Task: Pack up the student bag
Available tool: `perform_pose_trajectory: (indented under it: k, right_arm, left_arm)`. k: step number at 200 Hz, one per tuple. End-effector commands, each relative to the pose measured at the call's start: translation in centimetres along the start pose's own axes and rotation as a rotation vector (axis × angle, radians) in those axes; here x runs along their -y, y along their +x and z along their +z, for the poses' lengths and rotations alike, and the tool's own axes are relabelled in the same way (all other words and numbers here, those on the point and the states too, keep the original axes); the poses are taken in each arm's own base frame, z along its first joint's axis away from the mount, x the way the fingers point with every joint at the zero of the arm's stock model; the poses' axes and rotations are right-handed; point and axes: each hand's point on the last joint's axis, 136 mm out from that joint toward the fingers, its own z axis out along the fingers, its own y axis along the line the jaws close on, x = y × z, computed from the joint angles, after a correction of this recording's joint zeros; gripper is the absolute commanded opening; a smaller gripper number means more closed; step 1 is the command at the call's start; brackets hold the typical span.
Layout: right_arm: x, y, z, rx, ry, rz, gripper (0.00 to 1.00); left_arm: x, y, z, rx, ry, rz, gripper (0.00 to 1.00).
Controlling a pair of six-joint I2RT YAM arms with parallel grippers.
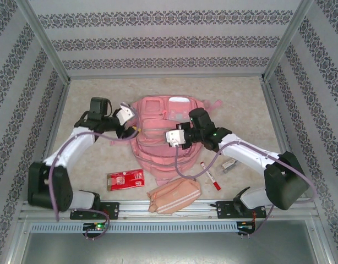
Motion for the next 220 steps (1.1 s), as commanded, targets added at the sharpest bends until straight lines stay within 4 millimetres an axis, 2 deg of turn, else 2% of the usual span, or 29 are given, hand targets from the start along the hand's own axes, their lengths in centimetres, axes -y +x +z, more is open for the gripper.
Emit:
perform_pose_trajectory:
  k: [1,16,28,42,48,87,106,126,153,163,164,166,169,185,194,205,220]
  right_arm:
    - [2.8,-3.3,-0.2,0.152,0.030,0.084,0.00]
    - [3.3,-3.2,0.0,0.166,0.020,0.123,0.00]
    - [3.5,-3.2,0.2,0.173,0.011,0.140,0.00]
    - [3.5,-3.3,0.3,0.183,0.001,0.152,0.00]
    - [3.4,-3.5,0.3,0.188,-0.002,0.156,0.00]
    - [2.9,-4.0,0.0,0.221,-0.026,0.167,0.00]
    - [2.7,-4.0,0.2,0.225,-0.030,0.170,0.00]
    - [3.0,-4.2,0.3,0.228,-0.022,0.182,0.00]
    - [4.4,-3.4,0.6,0.142,0.081,0.238,0.43]
    - [5.6,-2.8,0.1,0.077,0.180,0.303,0.64]
    - [5.8,-2.6,0.0,0.069,0.193,0.312,0.70]
    - [6.1,-2.4,-0.1,0.051,0.219,0.331,0.87]
    - [6.6,-2.0,-0.4,0.026,0.260,0.361,0.96]
    - [9.1,0.0,-3.5,-0.096,0.530,0.571,0.98]
    - [9.6,0.8,-5.7,-0.134,0.647,0.696,0.98]
    - [8.6,1.3,-7.8,-0.145,0.678,0.861,0.98]
    - [6.0,2.3,-10.1,-0.146,0.684,1.126,0.98]
  left_arm:
    - [4.5,-1.5,0.8,0.075,0.098,0.184,0.75]
    - [6.0,-1.3,1.4,0.045,0.094,0.254,0.82]
    - [6.2,-0.9,2.0,0.004,0.064,0.295,0.88]
    - [5.5,-0.8,2.5,-0.033,0.013,0.322,0.94]
    - [5.2,-0.7,2.6,-0.042,-0.005,0.329,1.00]
    - [2.5,-0.4,3.9,-0.099,-0.129,0.360,1.00]
    - [2.5,-0.2,5.0,-0.126,-0.132,0.380,0.92]
    - [2.3,-0.2,5.9,-0.147,-0.129,0.352,0.61]
    - [2.4,-1.1,6.2,-0.140,-0.092,0.259,0.25]
    - [2.3,-1.5,6.0,-0.144,-0.091,0.213,0.12]
    - [2.2,-1.5,6.0,-0.145,-0.092,0.210,0.12]
    - [2.2,-1.6,6.0,-0.145,-0.094,0.198,0.12]
    - [2.1,-1.6,6.1,-0.146,-0.097,0.184,0.11]
    - [1.7,-1.7,6.3,-0.144,-0.109,0.112,0.06]
    - [1.9,-1.7,6.6,-0.138,-0.099,0.083,0.02]
    - [1.6,-1.7,6.9,-0.141,-0.104,0.045,0.00]
    - [1.0,-1.7,7.4,-0.147,-0.121,0.008,0.00]
